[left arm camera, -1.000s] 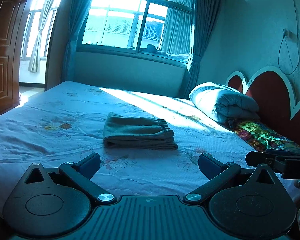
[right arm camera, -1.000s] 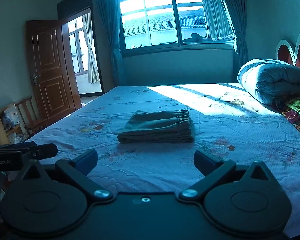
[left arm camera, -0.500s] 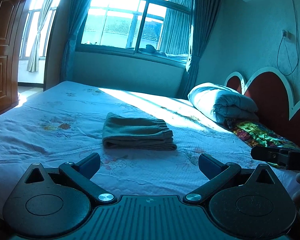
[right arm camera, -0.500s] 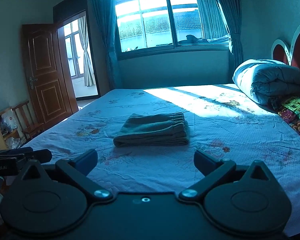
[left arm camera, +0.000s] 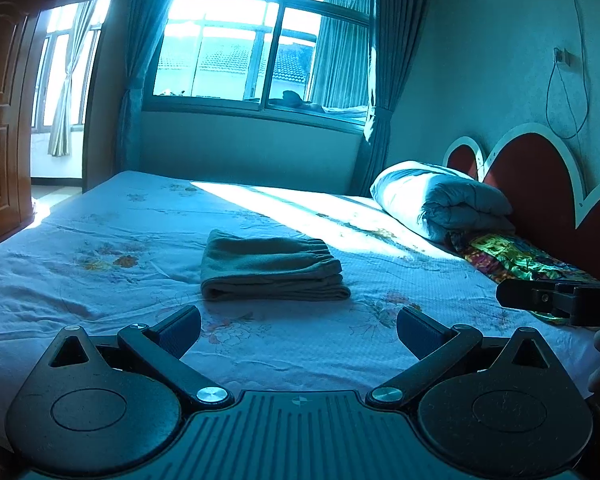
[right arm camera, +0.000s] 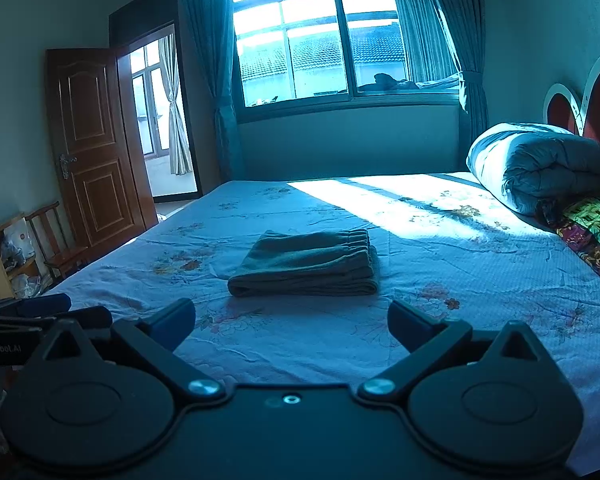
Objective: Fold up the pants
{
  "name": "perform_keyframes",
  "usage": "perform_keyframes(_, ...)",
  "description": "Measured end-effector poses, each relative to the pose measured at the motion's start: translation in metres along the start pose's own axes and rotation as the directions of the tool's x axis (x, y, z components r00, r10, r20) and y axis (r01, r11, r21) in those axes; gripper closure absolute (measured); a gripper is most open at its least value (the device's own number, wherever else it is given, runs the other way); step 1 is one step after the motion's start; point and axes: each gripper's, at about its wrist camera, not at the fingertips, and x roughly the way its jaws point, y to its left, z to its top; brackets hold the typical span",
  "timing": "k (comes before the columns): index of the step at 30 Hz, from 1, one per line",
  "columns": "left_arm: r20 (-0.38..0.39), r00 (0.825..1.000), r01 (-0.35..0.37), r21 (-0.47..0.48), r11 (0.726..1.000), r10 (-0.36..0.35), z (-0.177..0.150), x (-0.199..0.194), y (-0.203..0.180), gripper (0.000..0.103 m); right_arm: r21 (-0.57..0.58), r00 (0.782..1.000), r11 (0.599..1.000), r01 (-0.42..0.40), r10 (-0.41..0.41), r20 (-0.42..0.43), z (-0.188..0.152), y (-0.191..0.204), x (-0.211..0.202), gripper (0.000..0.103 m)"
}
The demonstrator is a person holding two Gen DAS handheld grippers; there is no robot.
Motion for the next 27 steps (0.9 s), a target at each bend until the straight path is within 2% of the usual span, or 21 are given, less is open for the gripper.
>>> perform_keyframes(27,0.001,1.000,0.007,0.007,1.000,-0.007,0.0007,-0.0019,-0.0036,0.000,-0.010,1.000,1.000,0.002,-0.002,0.000,-0.0003,0.0037,-0.0006,0.006)
